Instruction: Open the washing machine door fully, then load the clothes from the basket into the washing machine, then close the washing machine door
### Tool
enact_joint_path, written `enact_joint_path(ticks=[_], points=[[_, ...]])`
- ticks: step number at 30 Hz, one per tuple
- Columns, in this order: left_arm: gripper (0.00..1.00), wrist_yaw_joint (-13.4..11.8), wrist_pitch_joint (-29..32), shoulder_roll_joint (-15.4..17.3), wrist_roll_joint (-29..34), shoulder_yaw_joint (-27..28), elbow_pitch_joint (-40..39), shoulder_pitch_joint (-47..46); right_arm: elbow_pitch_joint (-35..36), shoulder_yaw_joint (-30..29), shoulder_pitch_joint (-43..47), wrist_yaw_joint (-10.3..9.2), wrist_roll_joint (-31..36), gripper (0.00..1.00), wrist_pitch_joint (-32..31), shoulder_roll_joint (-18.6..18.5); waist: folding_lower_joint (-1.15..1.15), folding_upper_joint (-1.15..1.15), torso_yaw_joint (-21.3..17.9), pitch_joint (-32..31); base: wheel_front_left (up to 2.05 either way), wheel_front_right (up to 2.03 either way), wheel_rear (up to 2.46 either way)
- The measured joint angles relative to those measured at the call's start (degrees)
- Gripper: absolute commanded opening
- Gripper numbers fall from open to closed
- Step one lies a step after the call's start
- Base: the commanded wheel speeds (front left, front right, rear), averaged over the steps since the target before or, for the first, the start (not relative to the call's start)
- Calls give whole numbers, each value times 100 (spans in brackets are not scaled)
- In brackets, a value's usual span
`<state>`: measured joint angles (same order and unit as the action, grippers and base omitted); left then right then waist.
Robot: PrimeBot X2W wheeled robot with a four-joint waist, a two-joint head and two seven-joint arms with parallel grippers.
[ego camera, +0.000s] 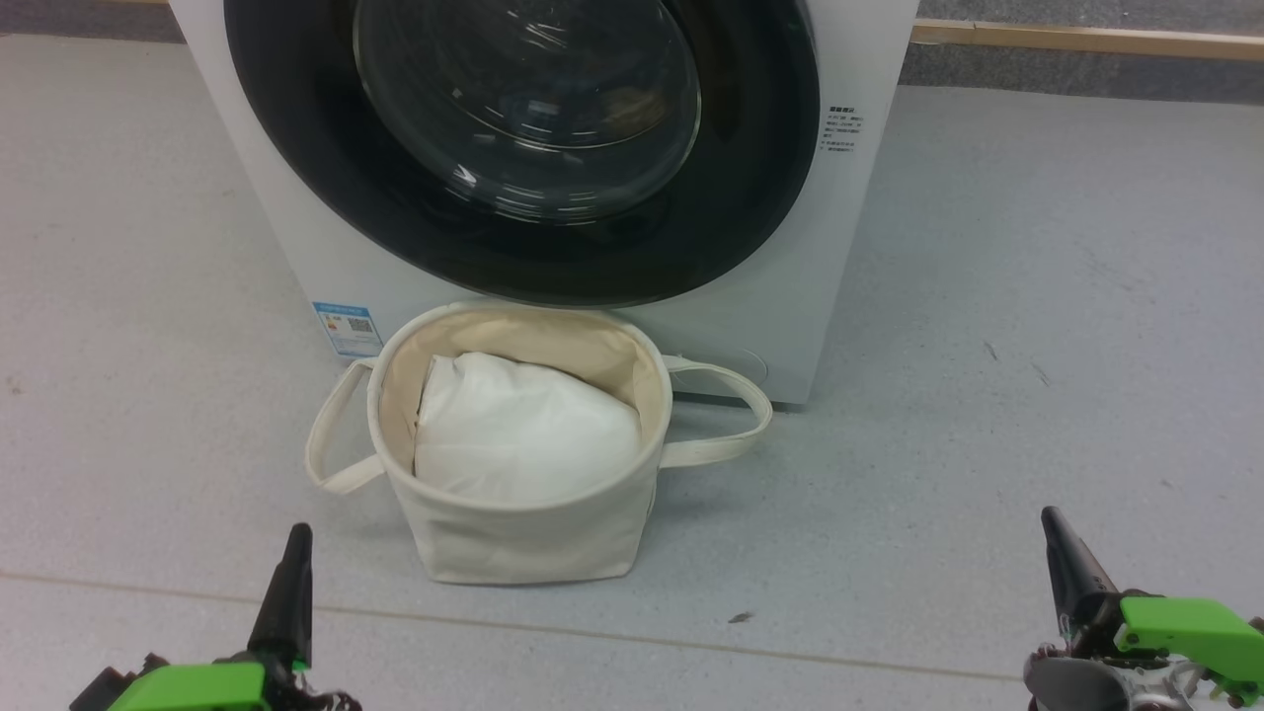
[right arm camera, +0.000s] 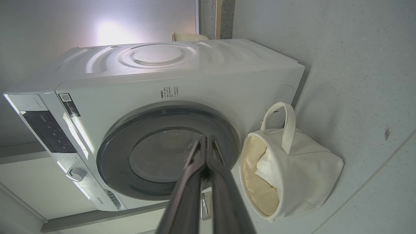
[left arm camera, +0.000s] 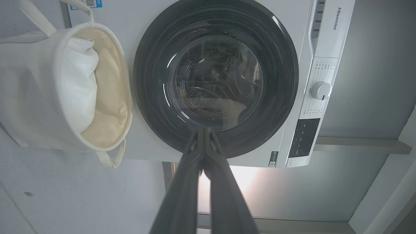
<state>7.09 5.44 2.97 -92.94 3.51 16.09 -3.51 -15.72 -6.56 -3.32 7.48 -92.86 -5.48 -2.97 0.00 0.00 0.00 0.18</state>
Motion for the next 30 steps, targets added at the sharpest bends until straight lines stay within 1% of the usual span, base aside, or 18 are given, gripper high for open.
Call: enact_joint_path(ticks=[30], points=[[0,0,10,-8,0,37,0,-1,-1,-35,-1,0,7,0,-18,7,0,0,0,0,0,0,0]])
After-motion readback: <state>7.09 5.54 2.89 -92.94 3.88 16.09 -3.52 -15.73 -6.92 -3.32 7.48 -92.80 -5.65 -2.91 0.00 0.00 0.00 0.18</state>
